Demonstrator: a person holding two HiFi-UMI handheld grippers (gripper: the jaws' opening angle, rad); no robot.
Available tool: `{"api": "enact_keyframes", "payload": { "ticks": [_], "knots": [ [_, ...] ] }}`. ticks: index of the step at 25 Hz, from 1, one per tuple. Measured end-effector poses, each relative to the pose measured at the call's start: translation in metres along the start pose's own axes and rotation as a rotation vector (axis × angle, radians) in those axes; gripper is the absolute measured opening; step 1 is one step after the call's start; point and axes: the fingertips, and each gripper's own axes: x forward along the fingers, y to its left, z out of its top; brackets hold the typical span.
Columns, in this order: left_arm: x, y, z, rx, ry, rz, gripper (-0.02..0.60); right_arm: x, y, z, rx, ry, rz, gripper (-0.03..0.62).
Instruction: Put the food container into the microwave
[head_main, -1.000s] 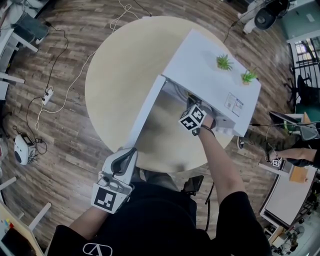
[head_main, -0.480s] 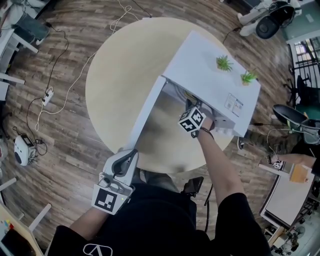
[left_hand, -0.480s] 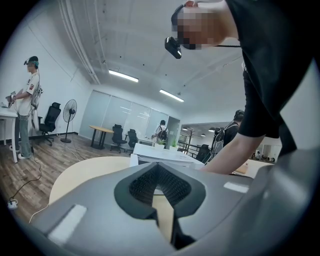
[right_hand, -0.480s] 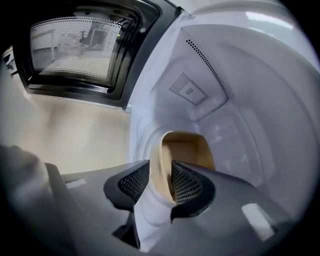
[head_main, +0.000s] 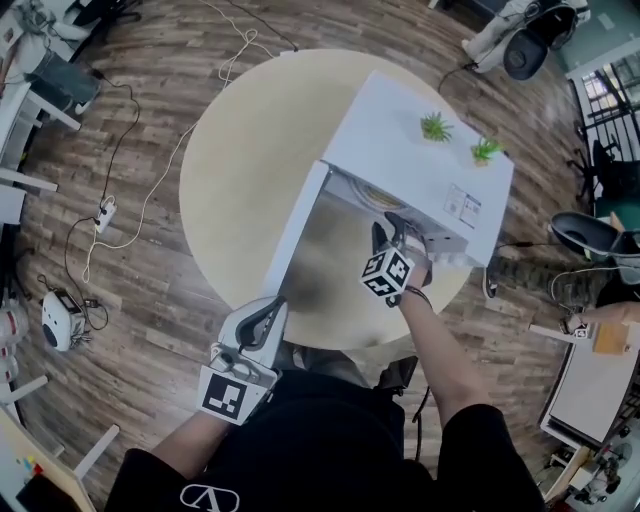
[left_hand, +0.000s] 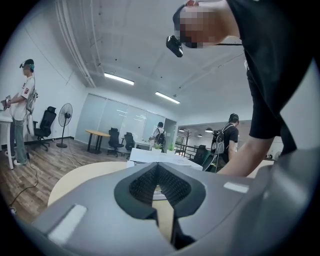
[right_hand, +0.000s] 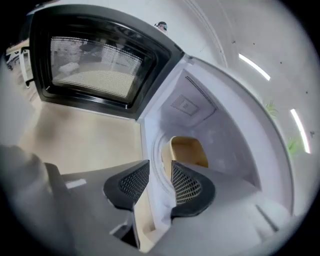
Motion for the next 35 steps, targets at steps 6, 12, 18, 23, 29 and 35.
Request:
{"api": "enact_keyframes", "payload": {
  "ticks": [6, 12, 18, 23, 29, 35],
  "knots": [
    [0.015, -0.019, 0.01, 0.021, -0.01, -0.054, 0.0, -0.052, 0.041, -0.034, -0.021, 0.034, 0.085, 0.115],
    [0.028, -0.039, 0.017, 0.044, -0.018, -0.116, 0.0, -0.109, 0.088, -0.064, -0.018, 0.064, 0.2, 0.042],
    [0.041, -0.062, 0.034, 0.071, -0.05, -0.175, 0.0, -0.191, 0.111, -0.048, 0.056, -0.04, 0.262, 0.016],
    [0.05, -0.084, 0.048, 0.107, -0.068, -0.224, 0.0, -0.258, 0.089, -0.009, 0.244, -0.218, 0.233, 0.011],
    [0.061, -0.106, 0.084, 0.155, -0.166, -0.253, 0.0, -0.334, 0.018, 0.029, 0.48, -0.481, 0.072, 0.009],
    [0.054, -0.121, 0.135, 0.19, -0.272, -0.261, 0.0, -0.398, -0.051, 0.034, 0.639, -0.665, -0.157, 0.009]
  ]
}}
